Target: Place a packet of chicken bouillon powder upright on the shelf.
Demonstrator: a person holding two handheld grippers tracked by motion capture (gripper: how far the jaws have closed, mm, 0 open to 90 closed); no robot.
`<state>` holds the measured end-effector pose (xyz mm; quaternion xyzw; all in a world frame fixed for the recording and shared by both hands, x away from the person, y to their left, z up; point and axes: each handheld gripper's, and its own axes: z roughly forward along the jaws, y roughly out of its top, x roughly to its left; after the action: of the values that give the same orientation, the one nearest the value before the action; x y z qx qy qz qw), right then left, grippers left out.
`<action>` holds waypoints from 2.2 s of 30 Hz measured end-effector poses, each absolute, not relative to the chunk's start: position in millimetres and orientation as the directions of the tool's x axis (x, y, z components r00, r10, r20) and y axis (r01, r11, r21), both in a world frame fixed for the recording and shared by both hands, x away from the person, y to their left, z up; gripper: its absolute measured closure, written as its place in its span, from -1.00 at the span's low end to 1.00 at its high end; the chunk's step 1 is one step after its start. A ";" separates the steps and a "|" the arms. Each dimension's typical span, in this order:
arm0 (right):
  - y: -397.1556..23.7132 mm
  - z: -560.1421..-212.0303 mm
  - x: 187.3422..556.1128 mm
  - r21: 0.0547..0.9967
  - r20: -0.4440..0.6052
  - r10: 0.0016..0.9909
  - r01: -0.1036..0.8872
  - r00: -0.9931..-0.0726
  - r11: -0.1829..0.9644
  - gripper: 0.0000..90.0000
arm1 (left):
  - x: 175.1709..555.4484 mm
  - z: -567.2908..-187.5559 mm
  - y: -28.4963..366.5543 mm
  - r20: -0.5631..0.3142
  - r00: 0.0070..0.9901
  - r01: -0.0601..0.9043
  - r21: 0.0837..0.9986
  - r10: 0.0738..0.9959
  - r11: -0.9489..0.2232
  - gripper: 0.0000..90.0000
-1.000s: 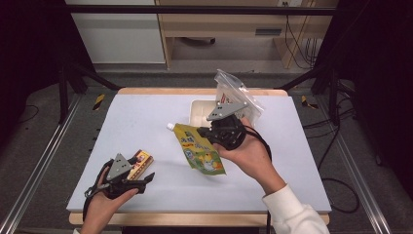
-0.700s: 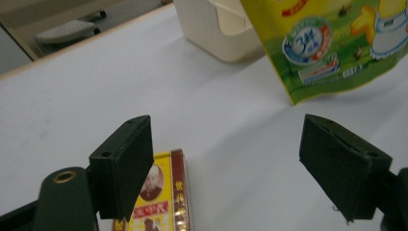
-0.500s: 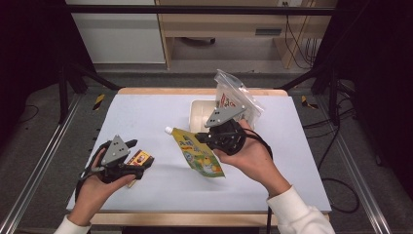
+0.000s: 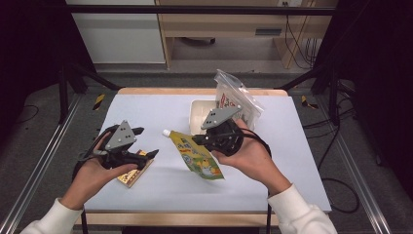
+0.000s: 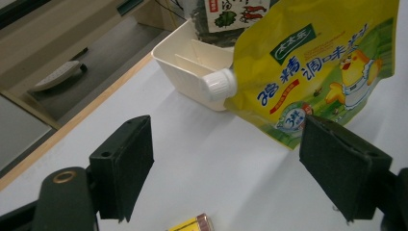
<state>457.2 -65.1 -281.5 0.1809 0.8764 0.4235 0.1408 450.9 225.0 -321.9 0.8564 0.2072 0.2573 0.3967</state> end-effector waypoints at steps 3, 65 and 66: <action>-63.2 -281.3 457.9 0.793 -0.096 0.430 0.192 -0.898 0.578 1.00 | 455.4 -318.3 218.7 0.273 0.792 0.145 0.785 0.546 -0.603 -0.57; -76.5 -306.7 465.6 0.762 -0.064 0.456 0.252 -0.887 0.596 0.88 | 483.6 -318.8 134.3 0.276 0.915 0.022 0.692 0.293 -0.721 0.35; -76.5 -306.7 465.6 0.762 -0.064 0.456 0.252 -0.887 0.596 0.88 | 483.6 -318.8 134.3 0.276 0.915 0.022 0.692 0.293 -0.721 0.36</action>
<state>465.6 -76.5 -306.7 0.2002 0.8843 0.4022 0.1271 483.6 134.3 -318.8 0.9088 0.0868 0.1863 0.3632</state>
